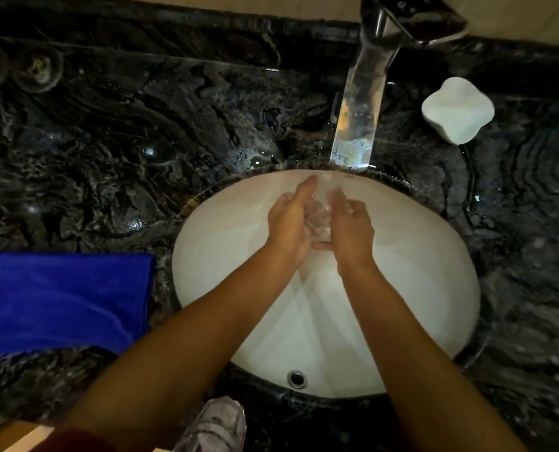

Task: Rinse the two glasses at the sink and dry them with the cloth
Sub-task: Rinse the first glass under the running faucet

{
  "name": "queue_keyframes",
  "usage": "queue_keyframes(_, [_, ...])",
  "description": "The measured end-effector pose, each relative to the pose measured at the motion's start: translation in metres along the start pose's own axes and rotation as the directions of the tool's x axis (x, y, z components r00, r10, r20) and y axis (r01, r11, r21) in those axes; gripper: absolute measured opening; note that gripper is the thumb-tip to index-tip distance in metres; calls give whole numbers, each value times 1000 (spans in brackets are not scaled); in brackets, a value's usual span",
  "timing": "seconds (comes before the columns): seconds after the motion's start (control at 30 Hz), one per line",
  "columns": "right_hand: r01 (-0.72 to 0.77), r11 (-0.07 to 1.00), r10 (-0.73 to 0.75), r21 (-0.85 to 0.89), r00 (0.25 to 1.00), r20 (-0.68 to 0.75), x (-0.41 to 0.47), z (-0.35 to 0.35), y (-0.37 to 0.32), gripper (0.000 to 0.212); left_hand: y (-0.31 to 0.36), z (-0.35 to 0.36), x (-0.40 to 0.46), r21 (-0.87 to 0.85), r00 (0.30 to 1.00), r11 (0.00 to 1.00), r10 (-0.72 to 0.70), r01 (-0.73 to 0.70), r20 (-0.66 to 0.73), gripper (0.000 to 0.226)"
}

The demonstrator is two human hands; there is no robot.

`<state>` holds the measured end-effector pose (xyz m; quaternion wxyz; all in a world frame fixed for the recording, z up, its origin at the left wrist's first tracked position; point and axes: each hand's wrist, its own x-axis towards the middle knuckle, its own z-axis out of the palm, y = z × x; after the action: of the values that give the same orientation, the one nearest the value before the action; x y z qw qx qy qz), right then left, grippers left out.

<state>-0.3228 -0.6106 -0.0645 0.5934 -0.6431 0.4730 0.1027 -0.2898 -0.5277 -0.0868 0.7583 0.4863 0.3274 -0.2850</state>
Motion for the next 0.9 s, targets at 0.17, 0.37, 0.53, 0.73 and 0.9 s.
queue_keyframes(0.17, [-142,956,194,-256,962,191,25,-16,-25,50,6,-14,0,483,939,806,283,-342,193,33])
queue_keyframes(0.37, [247,880,-220,-405,969,112,25,4,-18,39,29,-7,0,543,985,822,122,-170,122,17])
queue_keyframes(0.53, [715,546,-704,-436,674,224,-23,8,14,42,31,-20,6,334,942,912,-300,237,152,23])
queue_keyframes(0.73, [375,904,-329,-207,917,224,4,-16,-7,30,19,-26,2,455,919,862,-342,224,196,35])
queue_keyframes(0.9, [-159,968,123,197,975,183,9,-11,-24,36,18,-12,1,433,978,893,-184,126,95,26])
